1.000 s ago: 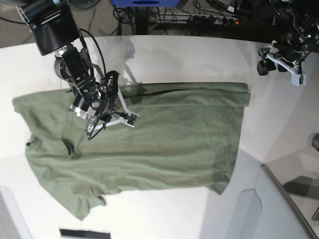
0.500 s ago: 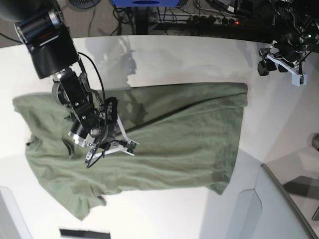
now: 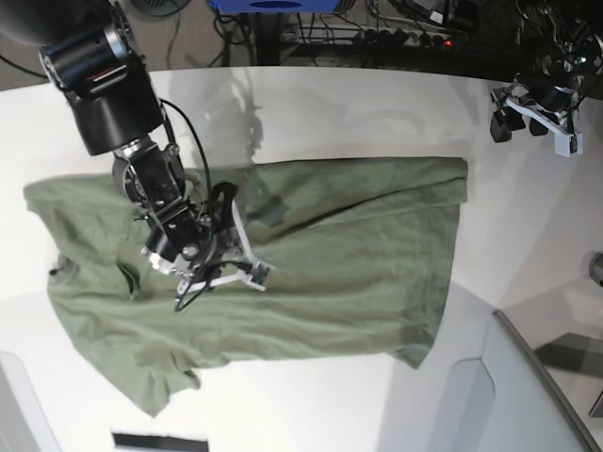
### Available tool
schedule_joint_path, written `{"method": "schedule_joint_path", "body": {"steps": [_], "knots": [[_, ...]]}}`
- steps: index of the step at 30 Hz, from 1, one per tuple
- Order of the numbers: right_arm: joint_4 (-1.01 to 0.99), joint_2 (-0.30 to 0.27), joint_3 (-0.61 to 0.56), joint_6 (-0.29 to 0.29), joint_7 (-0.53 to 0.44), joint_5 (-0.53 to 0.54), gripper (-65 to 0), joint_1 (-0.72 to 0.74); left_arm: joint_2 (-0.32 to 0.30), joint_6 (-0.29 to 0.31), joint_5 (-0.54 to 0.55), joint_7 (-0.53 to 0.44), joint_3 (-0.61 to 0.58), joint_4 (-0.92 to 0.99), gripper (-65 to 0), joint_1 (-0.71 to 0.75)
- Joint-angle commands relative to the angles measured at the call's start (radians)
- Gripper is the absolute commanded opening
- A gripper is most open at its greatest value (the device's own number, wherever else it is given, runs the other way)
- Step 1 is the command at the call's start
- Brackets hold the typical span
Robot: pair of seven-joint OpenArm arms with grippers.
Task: Layout the t-shirt on the table in an organized manner, then fold the t-shirt properly
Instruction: 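Grasp the shirt's collar-side corner with the left gripper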
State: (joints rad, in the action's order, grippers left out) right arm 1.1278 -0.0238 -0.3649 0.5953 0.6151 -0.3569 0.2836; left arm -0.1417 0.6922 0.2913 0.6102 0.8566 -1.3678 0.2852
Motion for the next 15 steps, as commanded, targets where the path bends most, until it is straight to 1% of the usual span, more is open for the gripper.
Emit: {"method": "schedule_joint_path", "body": {"steps": [1, 3, 4, 6, 7, 9, 10, 11, 13, 15], "knots": [[0.057, 0.0, 0.05, -0.008, -0.022, -0.003, -37.8, 0.026, -0.017, 0.006, 0.018, -0.022, 0.003, -0.014, -16.6, -0.004], [0.15, 0.002, 0.106, -0.007, -0.017, 0.002, -37.2, -0.014, -0.017, 0.006, 0.018, -0.022, 0.002, -0.014, -16.6, -0.001], [0.194, 0.002, 0.102, -0.007, -0.011, 0.002, -37.2, -0.039, -0.016, 0.006, 0.018, -0.022, 0.002, -0.014, -16.6, 0.001], [0.281, 0.002, 0.05, -0.004, 0.001, -0.003, -37.1, -0.105, -0.016, 0.006, 0.018, -0.022, 0.002, -0.014, -16.6, 0.003], [0.311, 0.002, 0.0, -0.004, 0.006, -0.003, -37.1, -0.134, -0.016, 0.006, 0.018, -0.022, 0.002, -0.014, -16.6, 0.003], [0.332, 0.002, -0.079, -0.007, 0.007, -0.004, -37.1, -0.18, -0.014, 0.006, 0.018, -0.022, -0.017, -0.022, -16.6, -0.001], [0.332, 0.002, -0.095, -0.007, 0.007, -0.004, -37.1, -0.197, -0.014, 0.006, 0.023, -0.022, -0.043, -0.026, -16.6, -0.001], [0.332, 0.005, -0.096, -0.008, 0.007, 0.0, -37.1, -0.211, -0.014, 0.006, 0.029, -0.02, -0.067, -0.035, -16.6, -0.004], [0.331, 0.034, -0.093, -0.008, 0.006, -0.003, -37.4, -0.238, 0.003, 0.006, 0.035, -0.016, -0.109, -0.065, -16.6, -0.005], [0.331, 0.052, -0.055, -0.008, 0.006, -0.004, -37.5, -0.268, 0.027, 0.006, 0.088, -0.016, -0.127, -0.089, -16.6, -0.005]]}}
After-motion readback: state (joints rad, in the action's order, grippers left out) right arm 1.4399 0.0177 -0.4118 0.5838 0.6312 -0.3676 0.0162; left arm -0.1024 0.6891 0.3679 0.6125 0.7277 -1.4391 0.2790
